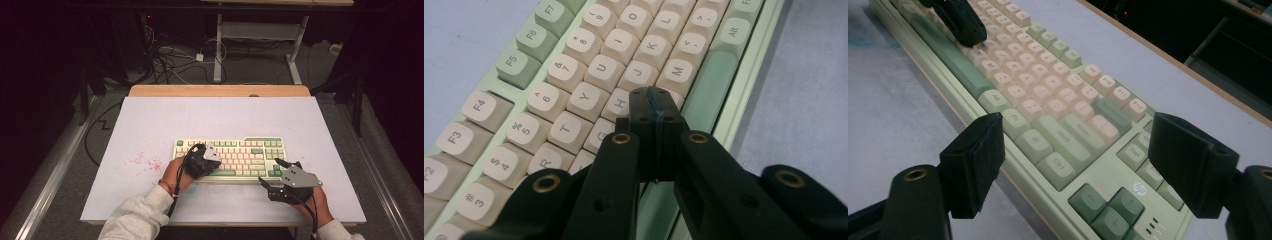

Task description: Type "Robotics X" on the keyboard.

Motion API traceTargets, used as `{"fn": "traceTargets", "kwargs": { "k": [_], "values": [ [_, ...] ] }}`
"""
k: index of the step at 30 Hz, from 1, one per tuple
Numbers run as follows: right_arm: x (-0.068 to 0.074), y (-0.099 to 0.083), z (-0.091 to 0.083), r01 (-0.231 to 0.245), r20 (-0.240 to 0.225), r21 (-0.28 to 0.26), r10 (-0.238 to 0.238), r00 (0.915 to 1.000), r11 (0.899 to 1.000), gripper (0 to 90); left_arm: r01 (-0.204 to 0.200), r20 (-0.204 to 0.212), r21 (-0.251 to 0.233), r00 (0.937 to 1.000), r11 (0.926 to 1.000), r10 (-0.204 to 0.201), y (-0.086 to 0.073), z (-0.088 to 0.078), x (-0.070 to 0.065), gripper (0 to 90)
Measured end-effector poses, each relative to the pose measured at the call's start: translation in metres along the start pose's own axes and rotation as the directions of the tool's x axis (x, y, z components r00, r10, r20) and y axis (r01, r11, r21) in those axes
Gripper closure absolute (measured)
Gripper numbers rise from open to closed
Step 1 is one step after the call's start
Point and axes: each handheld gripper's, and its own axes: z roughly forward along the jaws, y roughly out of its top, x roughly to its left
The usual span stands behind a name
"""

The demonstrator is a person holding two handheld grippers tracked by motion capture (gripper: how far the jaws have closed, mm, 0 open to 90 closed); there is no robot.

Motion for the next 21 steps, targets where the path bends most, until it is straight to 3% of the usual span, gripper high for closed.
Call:
{"fn": "traceTargets", "kwargs": {
  "k": [6, 13, 15, 17, 19, 21],
  "values": [
    [-0.002, 0.001, -0.003, -0.011, 0.001, -0.015, 0.011, 0.9999, 1.000, 25.0, -0.010, -0.022, -0.076, 0.9997, 0.9970, 0.008, -0.004, -0.022, 0.001, 87.3],
    [-0.003, 0.002, -0.001, -0.014, -0.007, -0.013, 0.014, 0.9999, 1.000, 26.1, -0.009, -0.066, -0.165, 0.9978, 0.9862, -0.002, -0.013, -0.045, 0.003, 83.2],
    [-0.003, 0.002, 0.000, -0.016, -0.008, -0.014, 0.016, 0.9998, 1.000, 25.9, -0.010, -0.086, -0.192, 0.9962, 0.9814, -0.006, -0.017, -0.051, 0.003, 76.6],
    [-0.004, 0.002, 0.001, -0.020, -0.008, -0.012, 0.019, 0.9998, 1.000, 25.7, -0.026, -0.122, -0.190, 0.9926, 0.9814, 0.003, -0.020, -0.054, 0.003, 70.4],
    [-0.005, 0.001, 0.002, -0.032, -0.011, -0.008, 0.032, 0.9994, 0.999, 25.4, -0.029, -0.121, -0.196, 0.9926, 0.9802, 0.005, -0.023, -0.058, 0.004, 58.1],
    [-0.006, 0.001, 0.002, -0.036, -0.010, -0.006, 0.036, 0.9993, 0.999, 25.4, -0.032, -0.142, -0.209, 0.9898, 0.9775, 0.002, -0.026, -0.062, 0.004, 51.7]
  ]
}}
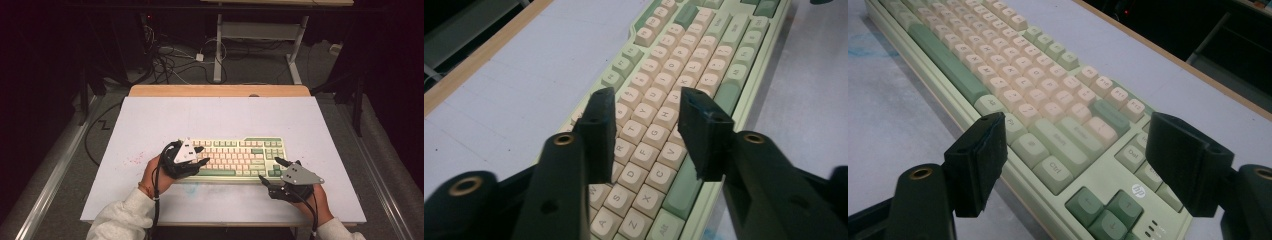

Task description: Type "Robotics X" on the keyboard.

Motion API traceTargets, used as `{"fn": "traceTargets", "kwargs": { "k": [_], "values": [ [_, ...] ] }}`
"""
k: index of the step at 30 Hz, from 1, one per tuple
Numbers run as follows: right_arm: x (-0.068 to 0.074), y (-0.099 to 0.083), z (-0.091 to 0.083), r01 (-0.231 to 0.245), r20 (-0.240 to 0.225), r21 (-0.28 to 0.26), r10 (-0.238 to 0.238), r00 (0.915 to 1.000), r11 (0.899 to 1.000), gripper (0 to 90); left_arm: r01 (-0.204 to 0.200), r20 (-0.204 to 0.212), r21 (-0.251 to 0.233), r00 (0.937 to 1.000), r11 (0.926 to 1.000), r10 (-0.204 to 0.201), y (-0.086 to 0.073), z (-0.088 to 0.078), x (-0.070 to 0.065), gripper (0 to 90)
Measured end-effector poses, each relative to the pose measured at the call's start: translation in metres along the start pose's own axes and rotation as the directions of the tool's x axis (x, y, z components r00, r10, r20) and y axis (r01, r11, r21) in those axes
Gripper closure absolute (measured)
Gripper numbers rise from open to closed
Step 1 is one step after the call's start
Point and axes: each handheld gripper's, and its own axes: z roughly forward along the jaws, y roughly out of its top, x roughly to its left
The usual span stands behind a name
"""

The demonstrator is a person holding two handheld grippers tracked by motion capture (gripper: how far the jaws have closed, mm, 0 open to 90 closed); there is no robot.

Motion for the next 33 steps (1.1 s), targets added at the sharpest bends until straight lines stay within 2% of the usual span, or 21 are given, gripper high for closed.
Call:
{"fn": "traceTargets", "kwargs": {
  "k": [1, 2, 4, 8, 12, 16, 20, 24, 26, 27, 29, 33],
  "values": [
    [0.000, 0.000, 0.000, -0.004, -0.001, -0.001, 0.004, 1.0000, 1.000, 25.4, 0.000, 0.003, 0.001, 1.0000, 1.0000, 0.000, -0.002, -0.002, 0.001, 47.4],
    [0.000, 0.000, 0.000, -0.006, -0.001, 0.000, 0.006, 1.0000, 1.000, 25.4, 0.000, -0.018, 0.000, 0.9998, 1.0000, 0.000, -0.004, -0.004, 0.001, 44.9],
    [0.001, 0.000, -0.001, -0.006, -0.003, 0.001, 0.006, 1.0000, 1.000, 25.4, 0.008, -0.083, -0.016, 0.9965, 0.9998, -0.010, -0.009, -0.009, 0.000, 30.1],
    [0.002, 0.000, -0.004, 0.001, -0.005, -0.002, -0.001, 1.0000, 1.000, 25.4, 0.021, -0.110, -0.034, 0.9936, 0.9992, -0.024, -0.020, -0.018, 0.002, 21.4],
    [0.001, 0.001, -0.005, -0.004, -0.003, -0.011, 0.004, 1.0000, 1.000, 25.5, 0.017, -0.130, -0.011, 0.9914, 0.9998, -0.019, -0.035, -0.026, 0.000, 19.5],
    [-0.001, 0.000, -0.004, -0.027, 0.000, -0.001, 0.027, 0.9996, 1.000, 29.8, 0.041, -0.156, -0.021, 0.9868, 0.9990, -0.043, -0.053, -0.033, 0.002, 18.6],
    [-0.004, 0.003, -0.001, -0.039, -0.025, 0.001, 0.039, 0.9989, 0.999, 40.7, 0.067, -0.182, -0.023, 0.9808, 0.9975, -0.070, -0.070, -0.042, 0.007, 17.9],
    [-0.003, 0.011, 0.005, -0.026, -0.074, 0.012, 0.027, 0.9969, 1.000, 62.8, 0.100, -0.202, -0.031, 0.9738, 0.9945, -0.105, -0.084, -0.051, 0.008, 17.9],
    [-0.003, 0.018, 0.010, -0.015, -0.116, 0.025, 0.018, 0.9930, 1.000, 75.0, 0.115, -0.208, -0.031, 0.9709, 0.9929, -0.119, -0.090, -0.054, 0.006, 18.1],
    [-0.003, 0.018, 0.010, -0.015, -0.116, 0.025, 0.018, 0.9930, 1.000, 75.0, 0.116, -0.208, -0.030, 0.9709, 0.9928, -0.119, -0.093, -0.055, 0.005, 18.1],
    [-0.001, 0.023, 0.014, -0.010, -0.145, 0.043, 0.016, 0.9894, 0.999, 81.9, 0.125, -0.210, -0.021, 0.9695, 0.9920, -0.126, -0.098, -0.057, 0.002, 18.1],
    [0.002, 0.032, 0.021, 0.008, -0.167, 0.068, 0.004, 0.9859, 0.998, 90.0, 0.137, -0.217, -0.021, 0.9663, 0.9904, -0.138, -0.102, -0.062, -0.001, 17.9]
  ]
}}
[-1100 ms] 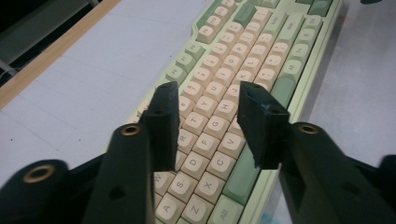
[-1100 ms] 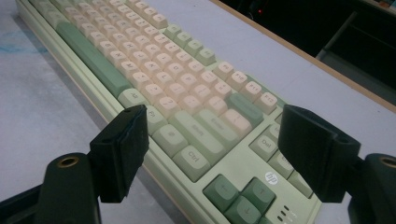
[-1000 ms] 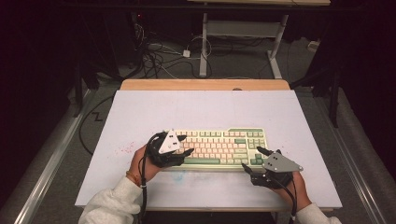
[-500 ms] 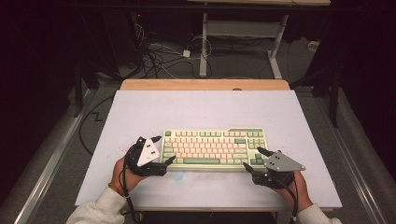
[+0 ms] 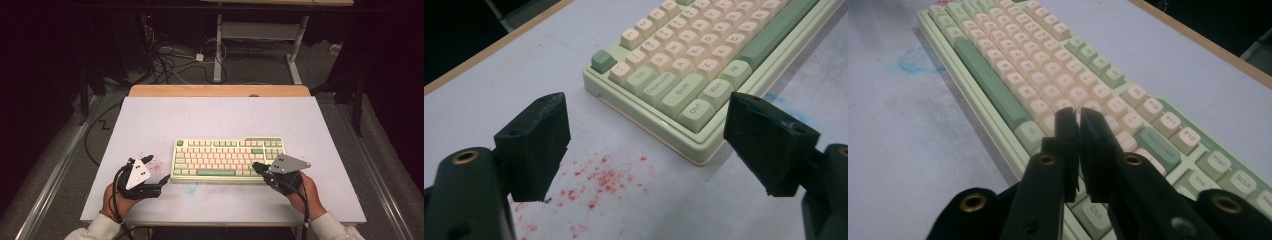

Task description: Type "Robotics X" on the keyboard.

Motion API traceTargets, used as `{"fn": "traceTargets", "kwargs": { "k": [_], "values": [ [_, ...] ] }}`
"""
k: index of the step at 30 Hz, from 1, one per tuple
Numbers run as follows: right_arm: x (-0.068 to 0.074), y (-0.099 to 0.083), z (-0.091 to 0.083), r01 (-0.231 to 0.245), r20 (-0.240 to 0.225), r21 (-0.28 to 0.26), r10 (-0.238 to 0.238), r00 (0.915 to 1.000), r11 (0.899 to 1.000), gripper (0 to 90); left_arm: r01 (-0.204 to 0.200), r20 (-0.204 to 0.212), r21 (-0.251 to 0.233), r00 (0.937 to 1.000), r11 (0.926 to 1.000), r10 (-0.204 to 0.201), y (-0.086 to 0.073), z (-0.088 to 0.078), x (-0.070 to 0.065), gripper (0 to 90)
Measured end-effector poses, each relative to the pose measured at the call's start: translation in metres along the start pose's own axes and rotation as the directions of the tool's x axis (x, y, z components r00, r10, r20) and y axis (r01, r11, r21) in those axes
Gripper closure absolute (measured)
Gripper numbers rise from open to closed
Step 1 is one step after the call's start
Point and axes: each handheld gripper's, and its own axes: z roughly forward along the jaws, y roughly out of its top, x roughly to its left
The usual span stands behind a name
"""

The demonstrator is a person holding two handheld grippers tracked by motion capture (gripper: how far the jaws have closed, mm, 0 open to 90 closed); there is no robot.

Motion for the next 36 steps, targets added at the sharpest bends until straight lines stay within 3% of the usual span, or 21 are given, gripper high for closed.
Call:
{"fn": "traceTargets", "kwargs": {
  "k": [6, 14, 25, 31, 36],
  "values": [
    [-0.004, 0.015, 0.021, 0.013, -0.018, 0.014, -0.013, 0.9998, 1.000, 90.0, -0.016, -0.011, 0.013, 0.9998, 0.9998, 0.016, 0.000, -0.001, -0.002, 17.9],
    [-0.010, 0.033, 0.063, 0.022, -0.024, 0.074, -0.021, 0.9995, 0.997, 90.0, -0.026, 0.004, 0.033, 0.9996, 0.9991, 0.026, -0.002, 0.003, -0.003, 17.9],
    [-0.011, 0.038, 0.086, 0.030, -0.046, 0.141, -0.024, 0.9987, 0.990, 90.0, -0.029, 0.014, 0.040, 0.9995, 0.9988, 0.028, -0.003, 0.003, -0.004, 17.9],
    [-0.011, 0.038, 0.094, 0.035, -0.014, 0.184, -0.033, 0.9994, 0.982, 90.0, -0.042, 0.012, 0.035, 0.9990, 0.9985, 0.042, -0.003, 0.003, -0.005, 18.0],
    [-0.010, 0.038, 0.095, 0.037, -0.010, 0.186, -0.036, 0.9993, 0.982, 90.0, -0.032, 0.019, 0.034, 0.9993, 0.9989, 0.031, -0.004, 0.003, -0.004, 18.0]
  ]
}}
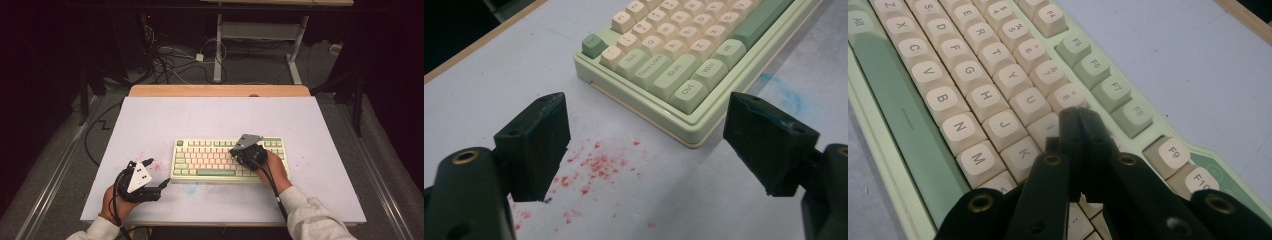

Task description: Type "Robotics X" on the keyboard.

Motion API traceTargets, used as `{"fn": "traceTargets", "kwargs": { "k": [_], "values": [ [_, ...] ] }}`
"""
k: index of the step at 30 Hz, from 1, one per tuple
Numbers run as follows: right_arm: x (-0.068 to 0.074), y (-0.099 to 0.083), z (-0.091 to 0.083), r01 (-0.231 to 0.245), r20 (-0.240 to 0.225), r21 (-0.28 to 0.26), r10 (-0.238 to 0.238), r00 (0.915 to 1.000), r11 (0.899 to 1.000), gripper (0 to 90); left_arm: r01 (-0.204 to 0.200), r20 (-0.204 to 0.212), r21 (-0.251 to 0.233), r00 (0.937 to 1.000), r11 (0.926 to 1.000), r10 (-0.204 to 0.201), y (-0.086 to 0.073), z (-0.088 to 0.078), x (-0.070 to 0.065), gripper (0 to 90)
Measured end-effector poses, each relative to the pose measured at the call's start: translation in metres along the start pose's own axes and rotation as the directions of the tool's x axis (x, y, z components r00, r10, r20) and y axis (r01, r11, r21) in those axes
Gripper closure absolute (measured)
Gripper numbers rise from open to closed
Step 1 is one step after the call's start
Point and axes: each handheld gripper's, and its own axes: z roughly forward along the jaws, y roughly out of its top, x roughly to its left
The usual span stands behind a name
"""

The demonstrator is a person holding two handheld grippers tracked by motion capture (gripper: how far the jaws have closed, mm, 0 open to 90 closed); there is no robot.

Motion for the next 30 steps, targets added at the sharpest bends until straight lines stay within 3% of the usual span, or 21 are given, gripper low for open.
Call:
{"fn": "traceTargets", "kwargs": {
  "k": [8, 14, 30],
  "values": [
    [0.005, -0.002, 0.000, 0.020, 0.001, 0.018, -0.020, 0.9998, 1.000, 90.0, -0.006, 0.002, -0.016, 1.0000, 0.9999, 0.006, 0.001, 0.001, 0.000, 18.3],
    [0.003, -0.003, -0.008, -0.016, -0.003, -0.024, 0.016, 0.9999, 1.000, 90.0, -0.016, 0.013, -0.012, 0.9998, 0.9998, 0.017, 0.003, 0.005, 0.000, 18.3],
    [-0.001, -0.001, -0.023, -0.042, -0.011, -0.099, 0.041, 0.9991, 0.994, 89.9, -0.021, 0.012, -0.009, 0.9997, 0.9997, 0.021, 0.002, 0.006, 0.002, 18.2]
  ]
}}
